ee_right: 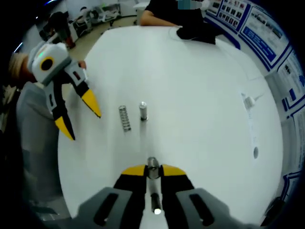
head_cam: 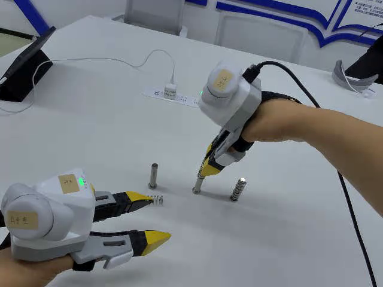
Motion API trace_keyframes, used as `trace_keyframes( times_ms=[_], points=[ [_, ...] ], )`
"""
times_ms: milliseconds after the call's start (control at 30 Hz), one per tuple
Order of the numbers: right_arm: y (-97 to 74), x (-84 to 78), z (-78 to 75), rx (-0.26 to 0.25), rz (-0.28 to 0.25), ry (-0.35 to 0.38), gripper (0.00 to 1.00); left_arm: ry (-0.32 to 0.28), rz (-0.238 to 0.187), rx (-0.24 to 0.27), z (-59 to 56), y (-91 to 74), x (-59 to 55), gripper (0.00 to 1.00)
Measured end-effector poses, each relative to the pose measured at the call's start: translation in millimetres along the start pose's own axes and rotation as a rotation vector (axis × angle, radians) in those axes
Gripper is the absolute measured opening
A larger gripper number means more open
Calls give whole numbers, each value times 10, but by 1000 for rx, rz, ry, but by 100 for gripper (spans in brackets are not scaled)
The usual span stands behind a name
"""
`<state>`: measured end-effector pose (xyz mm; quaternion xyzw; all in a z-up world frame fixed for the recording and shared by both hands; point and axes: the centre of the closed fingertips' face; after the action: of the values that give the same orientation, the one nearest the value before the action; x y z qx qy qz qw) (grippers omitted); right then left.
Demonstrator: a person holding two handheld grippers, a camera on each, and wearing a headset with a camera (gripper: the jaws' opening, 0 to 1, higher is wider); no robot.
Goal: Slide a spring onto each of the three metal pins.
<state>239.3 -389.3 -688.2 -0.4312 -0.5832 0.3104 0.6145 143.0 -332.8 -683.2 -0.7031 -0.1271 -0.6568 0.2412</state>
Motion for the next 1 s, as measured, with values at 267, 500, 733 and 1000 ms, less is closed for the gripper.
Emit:
trace_keyframes(
  times_ms=[267,500,733,1000],
  points=[
    [83,-20,22,11,18,4,13,-4,1,2,7,-4,-9,40],
    [167,-62,48,20,32,12,13,-5,4,4,20,-14,-17,40],
    [267,-118,35,25,46,21,13,-5,6,6,25,-23,-22,40],
    [303,-148,55,24,55,19,13,-7,5,10,40,-35,-21,40]
  ],
)
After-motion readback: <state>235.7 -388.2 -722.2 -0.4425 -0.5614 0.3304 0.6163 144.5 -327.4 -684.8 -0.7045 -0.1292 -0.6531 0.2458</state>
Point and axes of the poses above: the centre of the closed fingertips' face, and the gripper's own axes: y roughly forward along the fingers, z roughly to its left, x roughly out of its top, and after that the axes turned 8 degrees about -z, right-handed
